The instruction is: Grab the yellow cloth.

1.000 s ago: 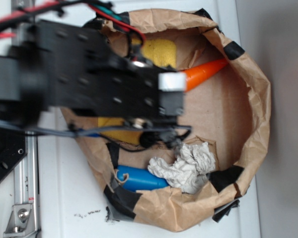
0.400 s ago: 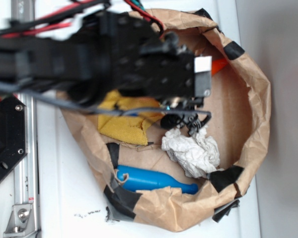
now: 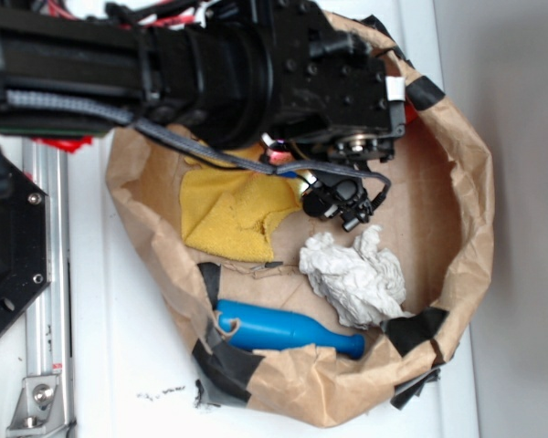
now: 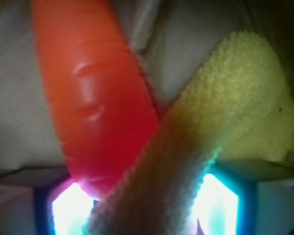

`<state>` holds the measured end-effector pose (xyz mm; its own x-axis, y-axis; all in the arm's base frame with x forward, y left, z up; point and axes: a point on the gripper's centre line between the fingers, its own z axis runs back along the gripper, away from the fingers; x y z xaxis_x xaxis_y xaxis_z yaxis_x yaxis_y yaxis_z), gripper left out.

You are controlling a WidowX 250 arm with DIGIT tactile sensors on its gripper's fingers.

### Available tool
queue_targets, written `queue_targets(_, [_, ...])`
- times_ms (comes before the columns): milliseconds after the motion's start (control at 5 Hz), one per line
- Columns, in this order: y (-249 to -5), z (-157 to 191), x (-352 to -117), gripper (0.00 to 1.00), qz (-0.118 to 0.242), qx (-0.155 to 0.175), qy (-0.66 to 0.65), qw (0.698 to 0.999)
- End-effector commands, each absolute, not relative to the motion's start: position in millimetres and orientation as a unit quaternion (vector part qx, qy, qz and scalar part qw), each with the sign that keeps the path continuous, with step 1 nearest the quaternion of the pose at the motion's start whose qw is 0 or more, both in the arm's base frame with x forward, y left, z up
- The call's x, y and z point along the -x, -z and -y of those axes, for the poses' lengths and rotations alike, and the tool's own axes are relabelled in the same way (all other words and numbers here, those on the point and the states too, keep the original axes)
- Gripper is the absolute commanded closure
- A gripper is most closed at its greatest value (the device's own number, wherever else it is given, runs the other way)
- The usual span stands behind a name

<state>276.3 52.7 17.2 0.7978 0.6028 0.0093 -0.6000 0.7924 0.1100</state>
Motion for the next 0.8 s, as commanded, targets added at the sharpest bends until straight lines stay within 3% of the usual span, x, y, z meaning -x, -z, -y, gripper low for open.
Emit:
queue_targets(0, [-91.7, -36.0, -273.3, 1.00, 0.065, -0.036, -0.195, 0.978])
queue_targets(200, [-141.4, -25.5, -264.9, 1.00, 0.114, -0.037, -0.137, 0.983])
queue_targets(400, [-181.2, -21.8, -256.8, 1.00, 0.128, -0.035, -0.104, 0.986])
queue_targets(600, [-188.2, -26.1, -246.6, 1.00, 0.114, 0.033, 0.014, 0.993])
